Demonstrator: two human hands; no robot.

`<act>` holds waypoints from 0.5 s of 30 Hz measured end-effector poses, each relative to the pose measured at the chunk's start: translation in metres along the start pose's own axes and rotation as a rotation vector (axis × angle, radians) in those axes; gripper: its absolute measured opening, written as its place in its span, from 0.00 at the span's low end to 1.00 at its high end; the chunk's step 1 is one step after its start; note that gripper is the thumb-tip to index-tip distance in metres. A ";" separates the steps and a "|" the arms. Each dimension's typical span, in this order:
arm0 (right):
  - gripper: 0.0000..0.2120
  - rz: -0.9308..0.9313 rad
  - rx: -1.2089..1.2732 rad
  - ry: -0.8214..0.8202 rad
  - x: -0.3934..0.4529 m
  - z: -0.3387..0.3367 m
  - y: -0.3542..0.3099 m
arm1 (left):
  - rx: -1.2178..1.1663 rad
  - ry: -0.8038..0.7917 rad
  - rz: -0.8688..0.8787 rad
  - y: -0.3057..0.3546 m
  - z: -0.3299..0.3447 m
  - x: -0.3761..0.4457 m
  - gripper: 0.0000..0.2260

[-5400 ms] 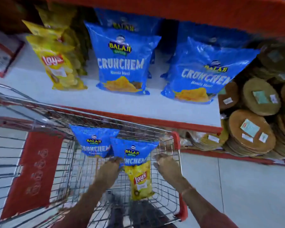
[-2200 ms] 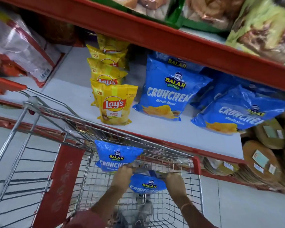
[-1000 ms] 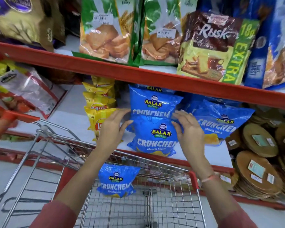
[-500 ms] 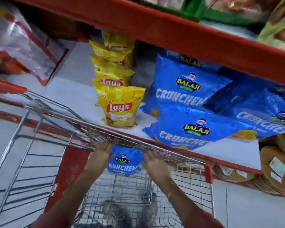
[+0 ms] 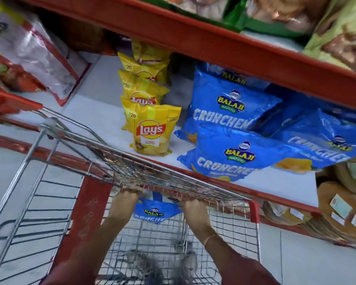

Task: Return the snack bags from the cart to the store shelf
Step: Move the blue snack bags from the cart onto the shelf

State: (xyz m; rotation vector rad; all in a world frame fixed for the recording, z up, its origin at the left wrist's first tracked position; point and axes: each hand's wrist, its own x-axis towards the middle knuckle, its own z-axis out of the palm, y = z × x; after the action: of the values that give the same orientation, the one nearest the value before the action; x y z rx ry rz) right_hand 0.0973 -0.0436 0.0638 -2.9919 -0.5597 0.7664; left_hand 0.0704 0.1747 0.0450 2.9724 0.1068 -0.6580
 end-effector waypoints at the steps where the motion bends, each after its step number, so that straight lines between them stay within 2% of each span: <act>1: 0.05 0.008 0.022 0.039 -0.009 -0.004 0.002 | -0.033 0.042 0.014 0.003 -0.007 -0.011 0.07; 3: 0.09 0.038 0.115 0.079 -0.029 -0.012 0.011 | -0.189 0.146 0.041 0.004 -0.014 -0.027 0.09; 6: 0.14 0.022 0.185 0.260 -0.064 -0.033 0.028 | -0.244 0.293 0.158 0.012 -0.033 -0.049 0.10; 9: 0.24 -0.010 0.244 0.438 -0.105 -0.070 0.042 | -0.330 0.437 0.247 0.035 -0.065 -0.073 0.02; 11: 0.23 -0.068 0.292 0.564 -0.127 -0.081 0.059 | -0.365 0.500 0.278 0.051 -0.082 -0.087 0.07; 13: 0.17 -0.095 0.394 0.665 -0.147 -0.091 0.078 | -0.379 0.555 0.324 0.070 -0.101 -0.099 0.12; 15: 0.11 -0.089 0.509 0.788 -0.162 -0.106 0.098 | -0.396 0.629 0.392 0.092 -0.123 -0.110 0.12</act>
State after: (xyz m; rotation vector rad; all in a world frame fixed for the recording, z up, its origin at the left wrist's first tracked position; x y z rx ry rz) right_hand 0.0473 -0.1813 0.2241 -2.4630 -0.3678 -0.2654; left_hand 0.0307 0.0911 0.2092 2.5803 -0.2644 0.3150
